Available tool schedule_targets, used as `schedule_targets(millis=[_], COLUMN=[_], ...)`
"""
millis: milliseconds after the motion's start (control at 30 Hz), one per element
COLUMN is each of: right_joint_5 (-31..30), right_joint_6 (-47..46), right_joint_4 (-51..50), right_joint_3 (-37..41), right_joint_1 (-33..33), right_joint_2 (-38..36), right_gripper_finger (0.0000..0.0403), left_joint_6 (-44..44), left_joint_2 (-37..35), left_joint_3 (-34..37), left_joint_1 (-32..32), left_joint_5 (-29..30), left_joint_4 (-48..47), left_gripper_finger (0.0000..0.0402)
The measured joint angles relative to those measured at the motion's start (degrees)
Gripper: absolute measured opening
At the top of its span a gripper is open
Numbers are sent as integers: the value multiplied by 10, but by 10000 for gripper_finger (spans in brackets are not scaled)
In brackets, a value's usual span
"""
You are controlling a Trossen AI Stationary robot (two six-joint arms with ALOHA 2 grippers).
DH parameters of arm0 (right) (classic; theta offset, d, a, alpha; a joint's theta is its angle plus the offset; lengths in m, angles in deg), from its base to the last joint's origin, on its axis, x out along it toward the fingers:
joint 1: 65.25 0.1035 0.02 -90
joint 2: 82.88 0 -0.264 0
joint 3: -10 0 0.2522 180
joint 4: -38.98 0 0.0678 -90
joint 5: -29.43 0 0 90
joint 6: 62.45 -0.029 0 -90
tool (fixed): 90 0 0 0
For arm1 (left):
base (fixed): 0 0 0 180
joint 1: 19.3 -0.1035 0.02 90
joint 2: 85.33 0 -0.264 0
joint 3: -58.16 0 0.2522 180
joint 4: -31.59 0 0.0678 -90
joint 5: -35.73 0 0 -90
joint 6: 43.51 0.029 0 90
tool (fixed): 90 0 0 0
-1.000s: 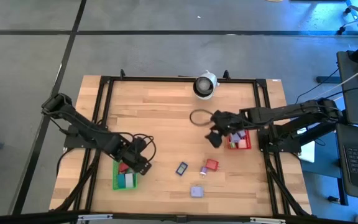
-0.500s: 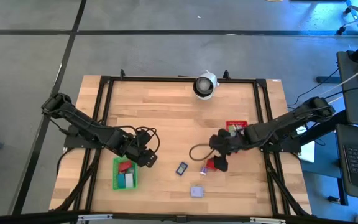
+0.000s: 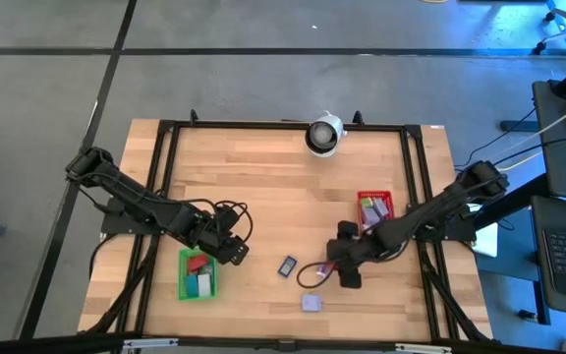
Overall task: Pick & Place Office items
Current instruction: Put the red charger adapter into the red bin
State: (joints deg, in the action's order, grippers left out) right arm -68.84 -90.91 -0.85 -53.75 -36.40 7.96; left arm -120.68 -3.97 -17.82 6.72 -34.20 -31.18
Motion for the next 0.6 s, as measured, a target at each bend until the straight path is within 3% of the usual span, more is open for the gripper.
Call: schedule_targets(millis=[333,600], right_joint_5=[-1,1], right_joint_6=[-7,-27], right_joint_4=[19,29], right_joint_3=[0,0], right_joint_1=[0,0], right_joint_2=[64,67], right_gripper_finger=[286,279], left_joint_6=[0,14], left_joint_2=[0,0], left_joint_3=[0,0], left_joint_1=[0,0], left_joint_5=[2,15], left_joint_4=[0,0], left_gripper_finger=[224,224])
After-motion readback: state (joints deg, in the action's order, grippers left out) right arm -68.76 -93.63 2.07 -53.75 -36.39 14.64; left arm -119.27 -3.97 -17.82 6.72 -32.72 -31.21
